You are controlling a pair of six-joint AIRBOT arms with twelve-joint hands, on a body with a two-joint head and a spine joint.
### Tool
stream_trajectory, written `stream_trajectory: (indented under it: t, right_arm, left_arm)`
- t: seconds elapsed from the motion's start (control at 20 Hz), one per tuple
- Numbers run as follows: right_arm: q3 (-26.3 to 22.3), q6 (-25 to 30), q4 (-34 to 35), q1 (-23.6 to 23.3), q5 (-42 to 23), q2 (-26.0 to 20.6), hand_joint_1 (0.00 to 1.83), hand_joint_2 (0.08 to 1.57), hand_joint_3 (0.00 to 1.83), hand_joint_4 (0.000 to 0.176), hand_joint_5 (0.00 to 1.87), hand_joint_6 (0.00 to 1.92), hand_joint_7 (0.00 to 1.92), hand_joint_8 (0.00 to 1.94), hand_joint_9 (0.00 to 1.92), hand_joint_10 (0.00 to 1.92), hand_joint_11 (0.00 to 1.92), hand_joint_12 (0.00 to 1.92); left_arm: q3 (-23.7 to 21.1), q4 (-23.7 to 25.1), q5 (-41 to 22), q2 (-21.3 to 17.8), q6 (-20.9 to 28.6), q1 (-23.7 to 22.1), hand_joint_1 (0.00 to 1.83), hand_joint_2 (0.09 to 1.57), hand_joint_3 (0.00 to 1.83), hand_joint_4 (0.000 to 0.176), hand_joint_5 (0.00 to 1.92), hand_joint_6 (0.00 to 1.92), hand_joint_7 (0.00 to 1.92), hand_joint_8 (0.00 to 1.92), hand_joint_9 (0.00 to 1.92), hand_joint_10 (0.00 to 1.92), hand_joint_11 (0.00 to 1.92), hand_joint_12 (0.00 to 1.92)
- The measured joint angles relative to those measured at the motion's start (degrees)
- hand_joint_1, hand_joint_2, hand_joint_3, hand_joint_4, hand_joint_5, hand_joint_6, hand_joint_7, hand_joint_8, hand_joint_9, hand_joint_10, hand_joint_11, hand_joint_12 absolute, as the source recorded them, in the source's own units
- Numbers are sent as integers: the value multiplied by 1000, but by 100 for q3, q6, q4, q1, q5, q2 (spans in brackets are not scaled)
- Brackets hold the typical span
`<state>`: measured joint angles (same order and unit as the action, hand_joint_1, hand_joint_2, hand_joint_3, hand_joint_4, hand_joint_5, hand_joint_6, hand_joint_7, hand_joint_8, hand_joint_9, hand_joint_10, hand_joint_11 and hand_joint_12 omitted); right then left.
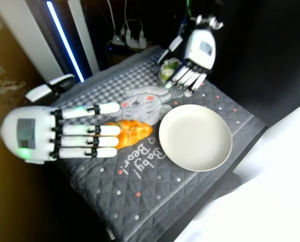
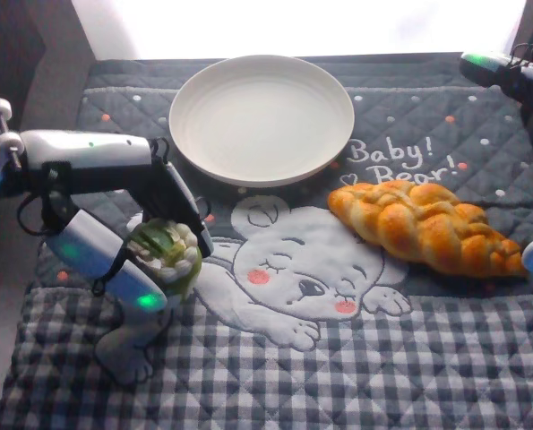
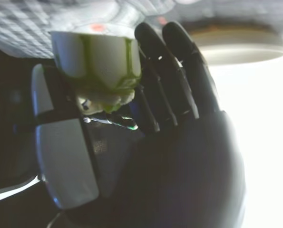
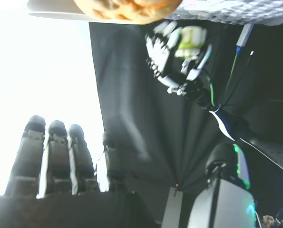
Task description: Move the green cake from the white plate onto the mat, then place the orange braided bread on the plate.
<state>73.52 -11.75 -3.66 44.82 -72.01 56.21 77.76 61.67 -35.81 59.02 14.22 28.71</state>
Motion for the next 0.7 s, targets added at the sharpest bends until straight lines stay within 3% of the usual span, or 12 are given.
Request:
stream_trajectory:
  t: [0.15, 0.25, 0.3, 0.35, 0.4, 0.45, 0.55, 0.65, 0.7]
  right_arm:
    - [0, -2, 0, 0, -2, 2, 452, 588, 0, 157, 0, 0, 0, 0, 0, 0, 0, 0]
    - [0, -2, -2, 0, -11, 13, 471, 594, 0, 174, 0, 0, 0, 0, 0, 0, 0, 0]
    - [0, 0, -2, 0, 2, 13, 472, 601, 0, 176, 0, 0, 0, 0, 0, 0, 0, 0]
    - [0, -2, 2, 0, 2, 13, 462, 596, 0, 176, 0, 0, 0, 0, 0, 0, 0, 0]
    - [0, 0, 9, 0, -4, 13, 462, 587, 0, 176, 0, 0, 0, 0, 0, 0, 0, 0]
    - [0, 0, 4, 0, -2, 13, 461, 590, 0, 176, 0, 0, 0, 0, 0, 0, 0, 0]
    - [0, -2, 0, 0, -2, 13, 472, 576, 0, 176, 0, 0, 0, 0, 0, 0, 0, 0]
    - [0, 0, 2, 0, 7, 11, 429, 583, 0, 165, 0, 0, 0, 0, 0, 0, 0, 0]
    - [0, 0, -20, 0, 37, 11, 378, 620, 0, 147, 0, 0, 0, 0, 0, 0, 0, 0]
  left_arm:
    - [118, -280, -11, 68, -26, 184, 1291, 1035, 0, 0, 1373, 1, 1130, 973, 1021, 494, 602, 1127]
    - [140, -374, -57, 101, -31, 258, 1285, 1025, 1, 0, 1387, 9, 1156, 896, 1005, 454, 631, 1185]
    - [140, -382, -57, 101, -33, 260, 1162, 944, 0, 0, 1085, 1, 998, 340, 858, 307, 427, 1103]
    - [140, -382, -55, 101, -50, 260, 1098, 843, 0, 0, 768, 0, 745, 79, 634, 118, 200, 1030]
    - [142, -391, -68, 101, -52, 260, 1043, 794, 0, 7, 602, 0, 594, 15, 494, 35, 59, 978]
    - [144, -365, -107, 107, -59, 260, 999, 762, 0, 56, 477, 0, 467, 4, 373, 9, 11, 815]
    - [144, -310, -131, 107, -66, 302, 904, 652, 0, 162, 221, 10, 154, 15, 83, 14, 0, 159]
    - [127, -199, -79, 118, -85, 304, 881, 616, 0, 175, 117, 0, 50, 0, 3, 0, 0, 5]
    - [122, -216, -11, 136, -96, 302, 878, 620, 0, 176, 106, 0, 46, 1, 0, 0, 0, 0]
